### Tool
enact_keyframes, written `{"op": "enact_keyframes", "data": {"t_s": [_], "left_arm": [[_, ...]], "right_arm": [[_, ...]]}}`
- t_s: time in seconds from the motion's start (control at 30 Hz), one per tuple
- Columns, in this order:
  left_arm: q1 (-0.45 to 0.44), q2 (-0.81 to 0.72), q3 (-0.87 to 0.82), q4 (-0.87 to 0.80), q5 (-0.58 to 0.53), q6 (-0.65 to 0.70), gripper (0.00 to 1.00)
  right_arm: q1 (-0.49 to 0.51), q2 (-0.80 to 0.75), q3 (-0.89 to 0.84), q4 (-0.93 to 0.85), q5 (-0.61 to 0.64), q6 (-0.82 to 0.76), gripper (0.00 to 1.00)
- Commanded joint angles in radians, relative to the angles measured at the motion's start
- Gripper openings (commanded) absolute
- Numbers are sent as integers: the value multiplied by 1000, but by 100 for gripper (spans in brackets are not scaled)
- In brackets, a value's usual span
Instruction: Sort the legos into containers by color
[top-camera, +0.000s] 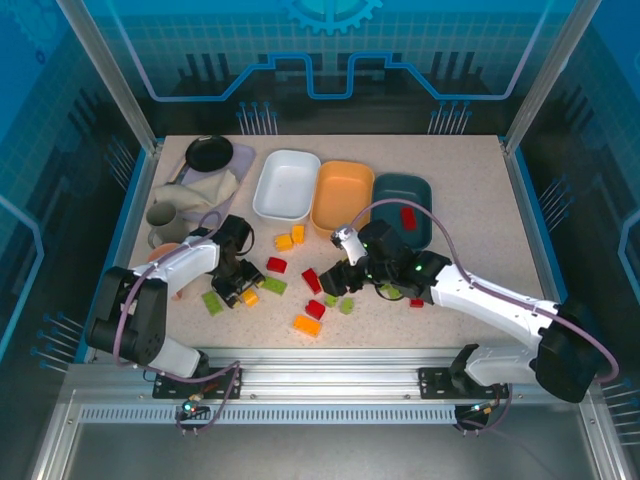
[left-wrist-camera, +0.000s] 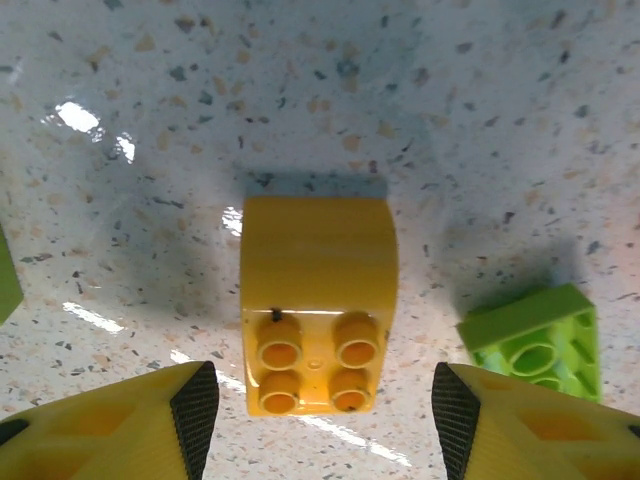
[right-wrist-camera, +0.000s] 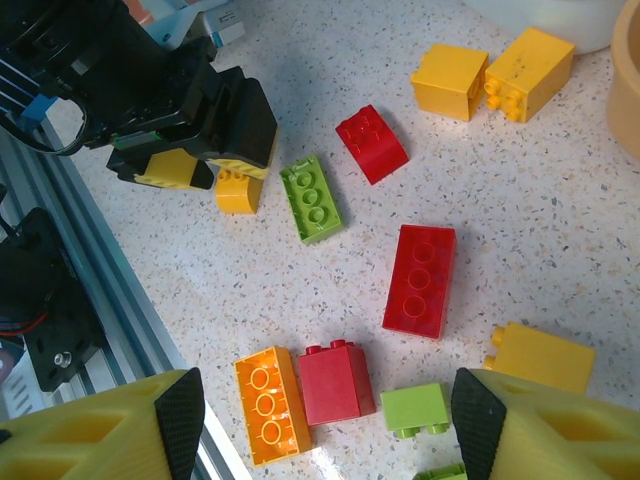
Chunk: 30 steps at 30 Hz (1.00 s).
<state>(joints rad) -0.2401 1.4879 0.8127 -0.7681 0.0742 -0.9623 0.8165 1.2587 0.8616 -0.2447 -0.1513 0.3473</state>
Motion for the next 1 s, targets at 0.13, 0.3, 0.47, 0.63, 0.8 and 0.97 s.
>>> {"op": "enact_keyframes", "data": {"t_s": [0.13, 0.3, 0.47, 0.63, 0.8, 0.97], "left_arm": [[9, 17, -53, 47, -21, 20, 56], [9, 30, -67, 111, -17, 24, 41], [-9, -37, 5, 21, -109, 42, 24], [-28, -51, 265, -48, -152, 111, 23], [-28, 223, 618, -75, -123, 188, 23], [-12, 531, 971, -125, -114, 243, 23]], "right_arm": [[7, 36, 70, 0, -16, 2, 68], [6, 52, 86, -4, -21, 1, 67], [4, 30, 94, 1, 9, 20, 67], [-57, -30, 85, 27, 98, 102, 67], [-118, -44, 96, 12, 187, 145, 67], [-155, -30, 137, -172, 283, 169, 65]]}}
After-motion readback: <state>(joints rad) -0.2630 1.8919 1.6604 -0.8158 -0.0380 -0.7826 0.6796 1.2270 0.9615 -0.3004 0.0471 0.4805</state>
